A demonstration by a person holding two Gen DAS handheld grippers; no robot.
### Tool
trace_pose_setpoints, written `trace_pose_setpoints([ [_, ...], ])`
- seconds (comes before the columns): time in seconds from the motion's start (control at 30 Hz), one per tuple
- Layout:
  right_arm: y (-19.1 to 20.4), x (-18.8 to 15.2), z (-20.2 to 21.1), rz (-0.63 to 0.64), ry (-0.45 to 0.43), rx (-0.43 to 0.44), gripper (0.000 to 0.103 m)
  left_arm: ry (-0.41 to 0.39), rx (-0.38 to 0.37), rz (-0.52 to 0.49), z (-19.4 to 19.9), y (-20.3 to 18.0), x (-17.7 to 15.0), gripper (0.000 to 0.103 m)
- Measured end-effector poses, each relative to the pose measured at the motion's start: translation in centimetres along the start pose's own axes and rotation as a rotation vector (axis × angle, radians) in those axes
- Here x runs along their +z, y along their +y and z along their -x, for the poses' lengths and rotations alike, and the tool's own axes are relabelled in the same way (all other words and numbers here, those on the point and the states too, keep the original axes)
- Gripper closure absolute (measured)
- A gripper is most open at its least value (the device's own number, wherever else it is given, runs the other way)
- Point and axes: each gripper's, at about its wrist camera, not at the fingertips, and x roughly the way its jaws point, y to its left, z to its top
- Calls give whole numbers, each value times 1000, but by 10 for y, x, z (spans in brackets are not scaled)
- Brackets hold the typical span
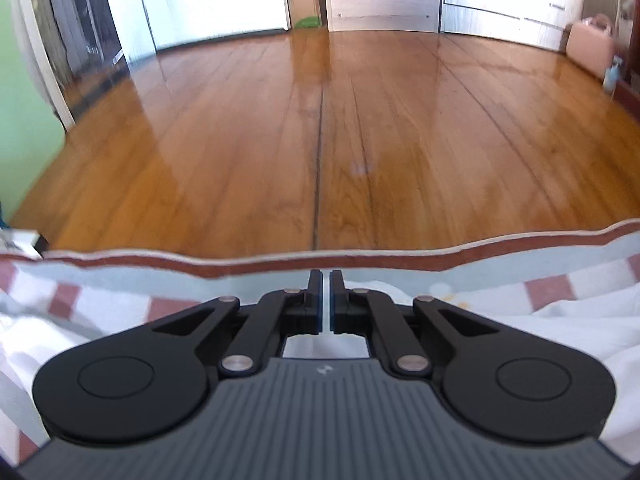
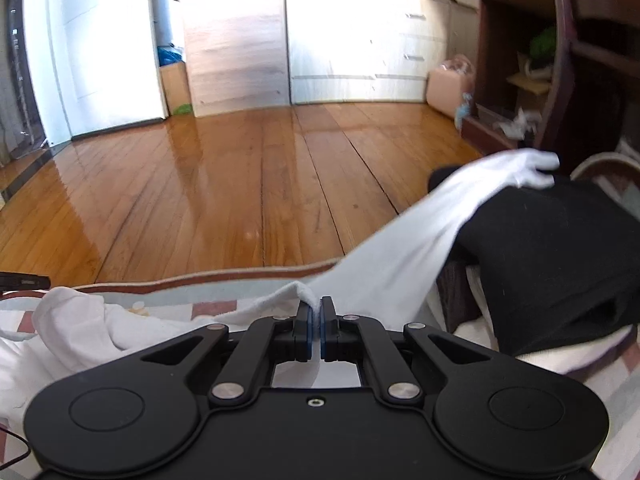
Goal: Fold clothes
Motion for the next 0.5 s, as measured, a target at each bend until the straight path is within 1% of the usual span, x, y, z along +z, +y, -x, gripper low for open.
trace_pose_setpoints([
  [0.17,-7,-2,6,1,-53,36,99,-22,-25,29,4,1,6,101],
  [0.23,-13,-7,4,-4,-59,47,99,-23,-35,43,7,5,7,101],
  [0.43,-28,-15,-11,-40,-47,57,99,2,-64,119,6,24,4,101],
  [0.47,-30,-16,-14,-58,-39,64,99,18,-65,125,3,26,2,101],
  [0.5,-34,-16,-18,-92,-25,85,99,54,-65,125,-2,28,-2,101],
])
